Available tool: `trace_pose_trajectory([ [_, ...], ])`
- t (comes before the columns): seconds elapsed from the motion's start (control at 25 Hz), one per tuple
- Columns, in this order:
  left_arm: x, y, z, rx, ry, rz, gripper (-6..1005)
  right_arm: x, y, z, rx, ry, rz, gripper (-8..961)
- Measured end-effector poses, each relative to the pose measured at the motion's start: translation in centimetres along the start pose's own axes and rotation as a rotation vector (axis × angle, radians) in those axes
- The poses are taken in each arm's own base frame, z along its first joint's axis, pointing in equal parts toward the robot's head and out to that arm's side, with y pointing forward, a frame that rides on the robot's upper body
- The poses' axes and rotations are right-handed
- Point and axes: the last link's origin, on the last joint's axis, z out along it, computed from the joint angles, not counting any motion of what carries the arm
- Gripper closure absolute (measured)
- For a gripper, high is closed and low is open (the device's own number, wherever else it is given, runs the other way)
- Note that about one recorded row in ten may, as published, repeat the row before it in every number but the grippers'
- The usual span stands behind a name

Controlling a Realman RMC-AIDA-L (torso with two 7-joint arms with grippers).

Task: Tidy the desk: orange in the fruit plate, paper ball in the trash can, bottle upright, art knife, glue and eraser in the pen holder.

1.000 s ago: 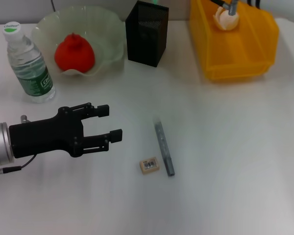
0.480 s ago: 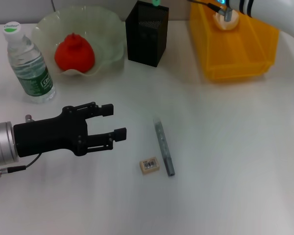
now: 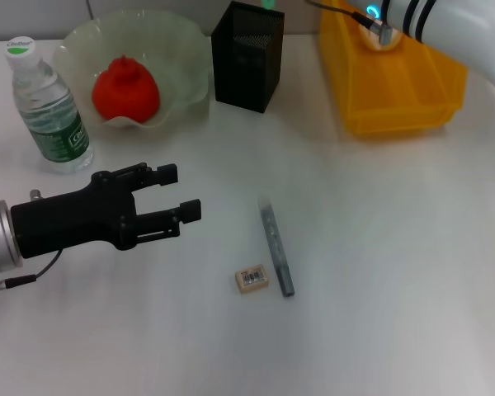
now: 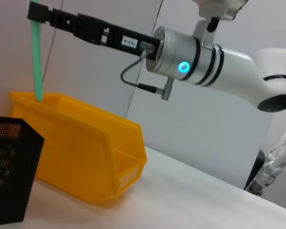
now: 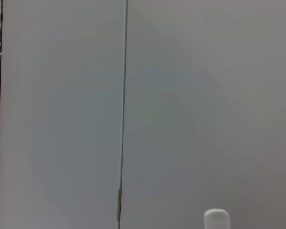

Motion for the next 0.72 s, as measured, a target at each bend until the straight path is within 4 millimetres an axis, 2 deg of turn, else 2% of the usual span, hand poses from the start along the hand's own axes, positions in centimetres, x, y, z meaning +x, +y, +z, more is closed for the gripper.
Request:
trace_pose_trajectory([
  [0.72, 0.57, -0.32, 0.15, 0.01, 0.021, -0.011, 208, -0.07, 0.28, 0.38, 0.0, 0.0, -0.02, 762],
])
